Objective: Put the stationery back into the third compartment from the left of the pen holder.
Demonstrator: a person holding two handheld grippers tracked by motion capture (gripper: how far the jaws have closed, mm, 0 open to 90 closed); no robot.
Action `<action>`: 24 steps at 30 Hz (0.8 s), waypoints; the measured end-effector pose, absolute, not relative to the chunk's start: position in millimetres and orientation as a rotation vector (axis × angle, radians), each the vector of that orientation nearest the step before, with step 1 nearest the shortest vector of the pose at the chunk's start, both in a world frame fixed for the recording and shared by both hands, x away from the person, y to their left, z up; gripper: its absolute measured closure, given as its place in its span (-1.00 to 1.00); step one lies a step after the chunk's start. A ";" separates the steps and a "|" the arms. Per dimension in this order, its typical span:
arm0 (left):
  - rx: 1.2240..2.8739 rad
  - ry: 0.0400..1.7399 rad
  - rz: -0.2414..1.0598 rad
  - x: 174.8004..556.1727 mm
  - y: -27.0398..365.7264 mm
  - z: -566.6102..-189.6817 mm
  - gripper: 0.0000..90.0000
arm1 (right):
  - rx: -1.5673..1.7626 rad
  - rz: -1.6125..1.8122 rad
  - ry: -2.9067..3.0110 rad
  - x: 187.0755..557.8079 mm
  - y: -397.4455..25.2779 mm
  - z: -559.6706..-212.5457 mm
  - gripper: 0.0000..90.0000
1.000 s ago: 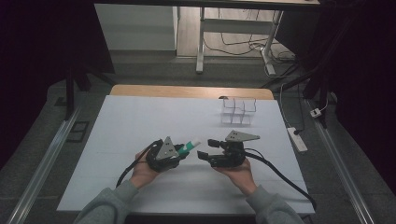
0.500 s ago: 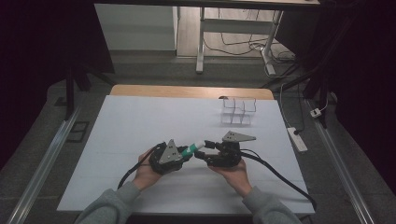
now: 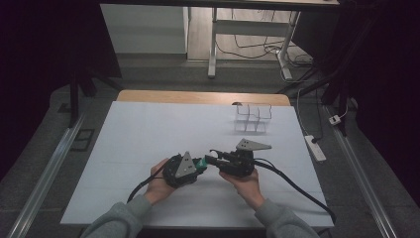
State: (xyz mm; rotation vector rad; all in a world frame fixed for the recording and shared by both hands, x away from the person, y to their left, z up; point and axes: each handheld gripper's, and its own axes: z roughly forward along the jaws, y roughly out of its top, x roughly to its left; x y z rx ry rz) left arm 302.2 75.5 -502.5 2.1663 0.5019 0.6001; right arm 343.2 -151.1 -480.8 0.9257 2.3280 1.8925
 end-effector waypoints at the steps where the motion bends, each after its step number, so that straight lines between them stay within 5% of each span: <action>1: 2.166 0.503 0.600 302.4 75.3 -502.6 0.46 | 0.924 1.892 2.326 342.9 -150.9 -480.8 0.41; 21: 2.159 0.531 0.577 302.0 72.7 -501.5 0.44 | 0.862 1.896 2.325 342.1 -150.8 -479.5 0.43; 24: 2.138 0.558 0.606 301.2 77.0 -498.4 0.17 | 0.836 1.839 2.314 340.9 -151.3 -477.5 0.43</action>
